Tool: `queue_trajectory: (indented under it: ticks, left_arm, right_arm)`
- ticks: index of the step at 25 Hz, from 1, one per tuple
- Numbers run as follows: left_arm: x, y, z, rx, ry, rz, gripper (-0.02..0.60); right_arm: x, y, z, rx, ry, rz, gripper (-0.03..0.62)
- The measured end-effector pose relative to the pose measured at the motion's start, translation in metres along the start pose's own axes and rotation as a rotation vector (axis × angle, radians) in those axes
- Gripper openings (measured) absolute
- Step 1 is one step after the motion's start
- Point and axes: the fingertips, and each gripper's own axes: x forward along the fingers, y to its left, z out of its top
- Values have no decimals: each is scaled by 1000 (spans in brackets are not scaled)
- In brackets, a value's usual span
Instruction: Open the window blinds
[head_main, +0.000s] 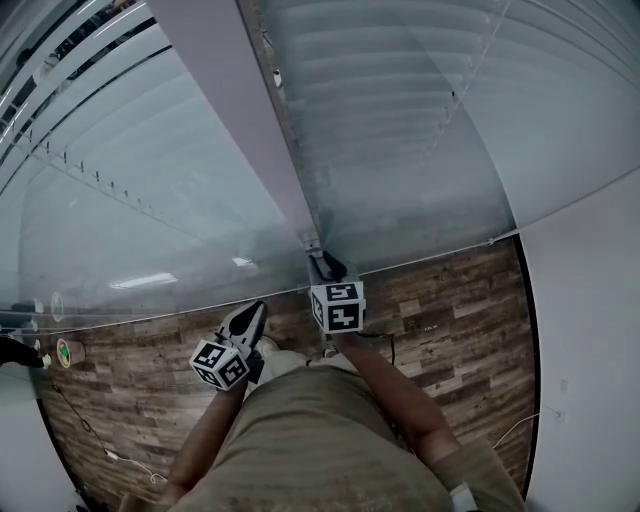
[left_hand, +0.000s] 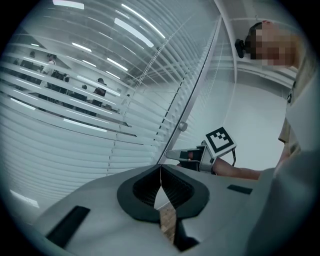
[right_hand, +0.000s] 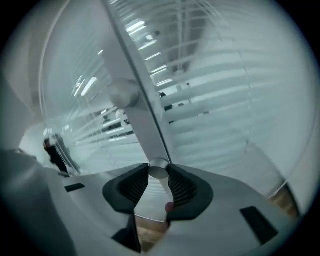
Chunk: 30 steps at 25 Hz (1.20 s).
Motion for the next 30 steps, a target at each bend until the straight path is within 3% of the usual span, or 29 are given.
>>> queue_trajectory:
  ticks: [3,5,6,12,14,15,17,19,24,25,26,27,28,30]
  left_arm:
    - [-1,1,1,1,0,2,15]
    - [-3,3,0,0,0,5,15]
    - [-3,3,0,-1,1,6,15]
    - [-4,7,0,-6,0,9,15]
    - [-4,7,1,-6,-2,6,15]
    - [-4,7,1,-6,-3,6,15]
    - [-4,7,1,-7,-4,6,15]
    - [-5,7,1,-9,-4,7,15]
    - [-3,9,0,-12,-3,3,15]
    - [-3,9,1,-11,-3,3,15]
    - [-3,8,1,-11,-3,4,15]
    - [-3,8,1,-12,-3,4,15]
    - [-3,8,1,-12,-3,4,15]
    - [-2,8,1,-11,-2,5,15]
  right_arm:
    - [-1,7,3,-492,-13,-217,127]
    - [-1,9,1,-740,-32,-322,127]
    - [-1,9,0,-805,-37,-347,127]
    - [1,10,-2,-959,-29,-379,129]
    - [1,10,-4,-912,-41,-323,129]
    - [1,10,-6,-807,-42,-256,130]
    - [-1,10,-11,-456,-30,-78,197]
    - [-4,7,-11,-119,-36,64,216]
    - [-3,-2,-3,322,-85,201,210]
    - [-1,-2,-4,393,-73,221,172]
    - [0,-2,-5,424,-63,227,132]
    - [0,-2,-5,388,-55,209,129]
    - [0,-1,-5,274,-46,161,129]
    - [-2,3,-1,-122,-18,-2,129]
